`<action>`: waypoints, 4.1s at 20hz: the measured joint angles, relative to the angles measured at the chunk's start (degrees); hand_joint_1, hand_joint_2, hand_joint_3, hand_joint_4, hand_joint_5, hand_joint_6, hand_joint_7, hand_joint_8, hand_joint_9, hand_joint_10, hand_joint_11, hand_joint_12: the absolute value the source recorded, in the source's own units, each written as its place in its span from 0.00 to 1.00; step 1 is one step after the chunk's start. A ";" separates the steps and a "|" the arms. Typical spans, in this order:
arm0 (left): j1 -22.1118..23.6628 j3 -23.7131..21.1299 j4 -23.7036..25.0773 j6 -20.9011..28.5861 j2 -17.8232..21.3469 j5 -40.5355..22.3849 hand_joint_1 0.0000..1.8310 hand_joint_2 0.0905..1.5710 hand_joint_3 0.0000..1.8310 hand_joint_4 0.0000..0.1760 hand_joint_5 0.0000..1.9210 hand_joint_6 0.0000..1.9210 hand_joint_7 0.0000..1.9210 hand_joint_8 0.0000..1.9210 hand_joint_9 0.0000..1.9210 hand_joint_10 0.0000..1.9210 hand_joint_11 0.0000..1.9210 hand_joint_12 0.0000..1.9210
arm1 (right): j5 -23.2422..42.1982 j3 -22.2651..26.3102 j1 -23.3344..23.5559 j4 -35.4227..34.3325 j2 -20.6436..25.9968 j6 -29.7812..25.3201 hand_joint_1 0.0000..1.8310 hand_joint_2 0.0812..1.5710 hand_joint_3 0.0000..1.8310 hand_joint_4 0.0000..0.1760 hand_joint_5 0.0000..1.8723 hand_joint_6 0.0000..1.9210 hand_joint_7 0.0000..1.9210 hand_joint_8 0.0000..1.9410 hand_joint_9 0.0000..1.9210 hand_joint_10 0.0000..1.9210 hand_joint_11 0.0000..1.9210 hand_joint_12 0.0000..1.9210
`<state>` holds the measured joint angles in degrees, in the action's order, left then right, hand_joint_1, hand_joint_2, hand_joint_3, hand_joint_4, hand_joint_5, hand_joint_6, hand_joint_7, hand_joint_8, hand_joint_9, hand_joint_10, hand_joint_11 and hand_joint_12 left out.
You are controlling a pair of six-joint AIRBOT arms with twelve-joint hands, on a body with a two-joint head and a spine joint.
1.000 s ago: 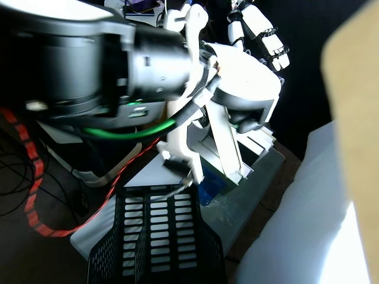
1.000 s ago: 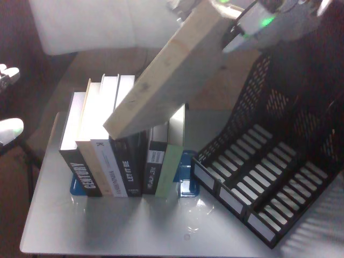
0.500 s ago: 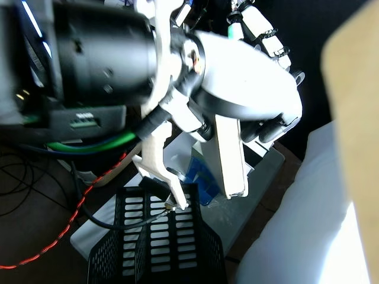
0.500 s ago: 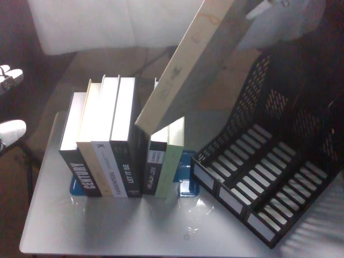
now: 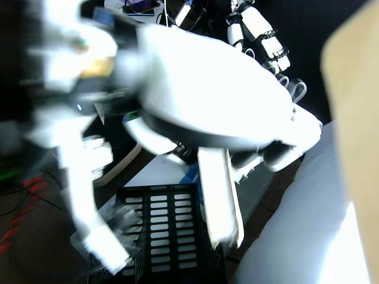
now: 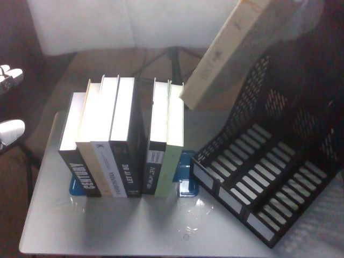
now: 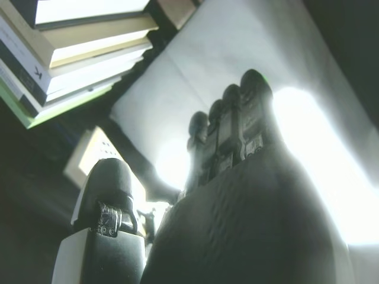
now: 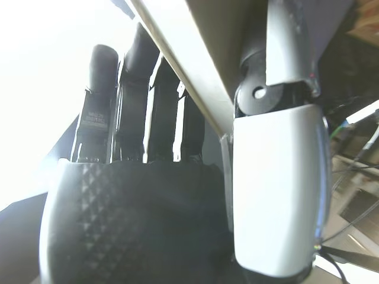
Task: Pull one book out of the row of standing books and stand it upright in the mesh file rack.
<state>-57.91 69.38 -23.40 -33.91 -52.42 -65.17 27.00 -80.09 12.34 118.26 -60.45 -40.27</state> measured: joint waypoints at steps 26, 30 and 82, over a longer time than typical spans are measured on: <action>-1.07 -0.17 -1.64 0.26 -0.24 0.07 0.12 0.88 0.00 0.10 0.02 0.00 0.00 0.00 0.00 0.00 0.00 0.00 | -1.92 -1.49 -7.34 18.14 -3.26 -10.69 0.64 0.81 0.00 0.00 0.43 0.72 0.27 0.81 0.17 0.75 0.00 1.00; -1.18 -0.17 -1.79 0.37 -0.24 -0.04 0.09 0.86 0.00 0.22 0.02 0.00 0.00 0.00 0.00 0.00 0.00 0.00 | -3.54 -2.60 -8.39 19.54 -3.98 -10.71 0.70 0.81 0.00 0.00 0.36 0.79 0.36 0.72 0.28 0.83 0.10 0.94; -2.49 0.90 -2.97 1.88 -2.43 -1.27 0.08 0.83 0.00 0.57 0.01 0.00 0.00 0.00 0.00 0.00 0.00 0.00 | -11.67 -16.31 -17.66 34.69 -14.45 -24.09 0.74 0.75 0.00 0.00 0.41 0.64 0.44 0.63 0.37 0.78 0.24 0.82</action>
<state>-60.40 70.28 -26.37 -32.03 -54.85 -66.43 15.33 -96.40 -5.32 152.94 -74.89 -64.36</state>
